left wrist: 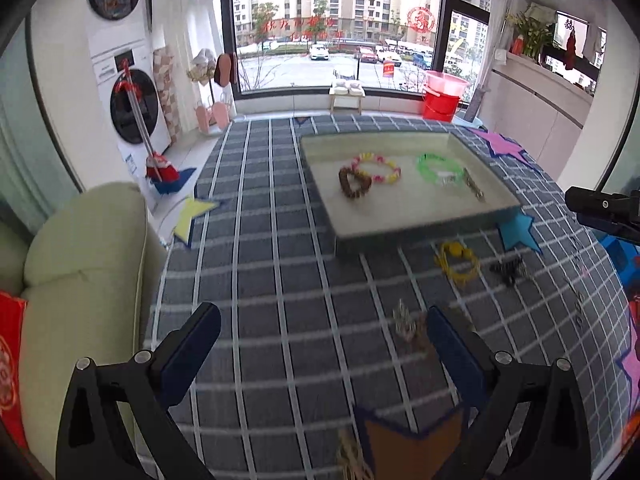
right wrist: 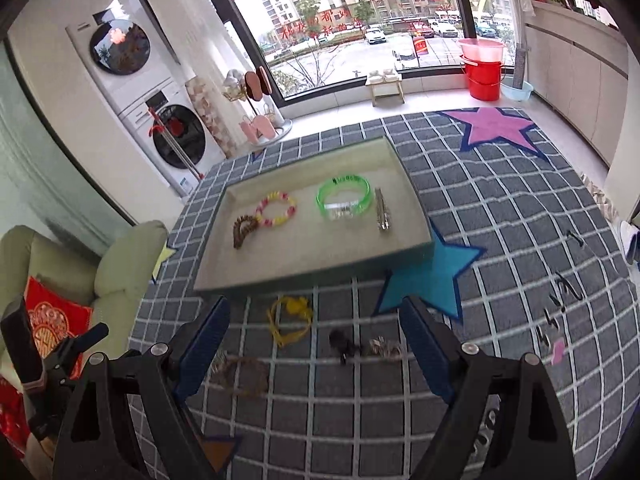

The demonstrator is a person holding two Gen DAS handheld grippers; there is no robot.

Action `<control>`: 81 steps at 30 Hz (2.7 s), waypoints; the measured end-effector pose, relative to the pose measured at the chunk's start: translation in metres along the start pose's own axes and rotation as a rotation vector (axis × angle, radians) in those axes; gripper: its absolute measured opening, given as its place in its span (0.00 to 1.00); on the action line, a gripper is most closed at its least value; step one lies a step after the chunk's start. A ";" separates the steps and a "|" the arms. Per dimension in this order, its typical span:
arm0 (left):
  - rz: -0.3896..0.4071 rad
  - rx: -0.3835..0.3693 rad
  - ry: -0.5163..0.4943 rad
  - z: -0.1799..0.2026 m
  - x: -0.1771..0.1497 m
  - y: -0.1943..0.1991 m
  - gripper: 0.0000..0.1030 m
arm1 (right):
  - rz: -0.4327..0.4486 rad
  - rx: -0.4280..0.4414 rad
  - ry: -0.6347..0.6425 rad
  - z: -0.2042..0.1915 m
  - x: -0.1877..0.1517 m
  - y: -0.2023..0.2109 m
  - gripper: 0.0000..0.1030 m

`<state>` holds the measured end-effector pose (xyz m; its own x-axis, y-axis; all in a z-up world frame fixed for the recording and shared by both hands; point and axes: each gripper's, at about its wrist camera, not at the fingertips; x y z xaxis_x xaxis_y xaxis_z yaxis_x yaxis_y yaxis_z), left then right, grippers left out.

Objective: Organize jewelry
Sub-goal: 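Move both tools back over the remaining jewelry, then grasp the beige hair tie with the left tool while the right tool grasps the heart pendant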

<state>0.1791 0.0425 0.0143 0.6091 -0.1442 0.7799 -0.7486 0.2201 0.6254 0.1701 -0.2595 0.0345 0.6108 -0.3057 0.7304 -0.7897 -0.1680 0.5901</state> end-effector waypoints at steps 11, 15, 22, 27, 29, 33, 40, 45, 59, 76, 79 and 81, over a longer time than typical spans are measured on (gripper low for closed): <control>-0.084 -0.006 0.066 0.002 -0.046 0.009 1.00 | -0.060 -0.054 0.057 0.013 -0.036 0.004 0.86; -0.102 0.015 0.057 0.005 -0.056 0.009 1.00 | -0.099 -0.063 0.078 0.016 -0.048 -0.005 0.86; -0.116 0.060 0.061 0.006 -0.071 0.008 1.00 | -0.135 -0.084 0.127 0.019 -0.063 -0.020 0.86; -0.123 0.061 0.077 0.006 -0.079 0.008 1.00 | -0.154 -0.116 0.167 0.024 -0.067 -0.033 0.86; -0.122 0.067 0.073 0.007 -0.082 0.008 1.00 | -0.166 -0.127 0.185 0.028 -0.069 -0.039 0.86; -0.120 0.068 0.050 0.011 -0.085 0.007 1.00 | -0.176 -0.143 0.203 0.034 -0.070 -0.051 0.86; -0.150 0.055 0.031 0.017 -0.091 0.000 0.87 | -0.163 -0.166 0.243 0.034 -0.065 -0.065 0.75; -0.147 0.041 0.013 0.023 -0.094 0.000 0.77 | -0.141 -0.178 0.299 0.024 -0.064 -0.070 0.53; -0.129 -0.068 0.091 0.015 -0.088 0.005 0.22 | -0.122 -0.141 0.204 0.028 -0.062 -0.055 0.20; -0.048 -0.137 0.147 -0.001 -0.056 0.030 0.22 | -0.073 -0.046 0.074 0.029 -0.052 -0.014 0.20; -0.027 -0.142 0.145 -0.004 -0.046 0.035 0.22 | -0.062 -0.035 0.074 0.027 -0.050 -0.009 0.20; -0.017 -0.142 0.136 -0.003 -0.040 0.037 0.22 | -0.056 -0.025 0.071 0.025 -0.047 -0.006 0.20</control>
<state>0.1278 0.0594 0.0059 0.6583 -0.0193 0.7525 -0.6994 0.3539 0.6209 0.1443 -0.2672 -0.0119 0.6573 -0.2288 0.7181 -0.7530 -0.1593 0.6385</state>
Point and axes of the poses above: each gripper's, at about its wrist camera, not at the fingertips, and y roughly against the way its jaws point, z to its right, x to its top, and after that the axes turned 11 degrees about z, right-handed
